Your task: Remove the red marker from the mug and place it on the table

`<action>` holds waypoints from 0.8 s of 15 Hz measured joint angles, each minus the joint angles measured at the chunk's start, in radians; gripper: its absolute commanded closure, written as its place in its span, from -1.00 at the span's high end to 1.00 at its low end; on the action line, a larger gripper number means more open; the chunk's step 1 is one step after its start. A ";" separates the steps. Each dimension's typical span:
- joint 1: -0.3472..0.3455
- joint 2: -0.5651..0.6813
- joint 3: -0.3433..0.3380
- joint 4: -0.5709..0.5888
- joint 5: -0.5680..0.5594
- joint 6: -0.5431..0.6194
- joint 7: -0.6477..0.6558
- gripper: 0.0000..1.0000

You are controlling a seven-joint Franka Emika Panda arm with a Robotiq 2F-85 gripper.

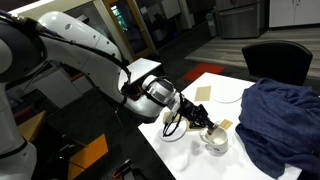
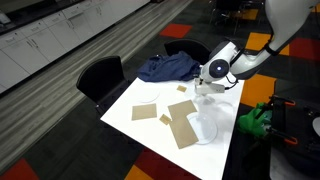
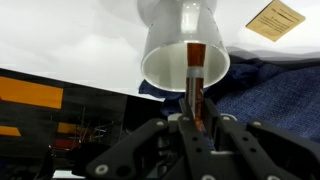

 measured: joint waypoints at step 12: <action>-0.046 -0.363 -0.009 -0.269 0.088 -0.002 -0.235 -0.91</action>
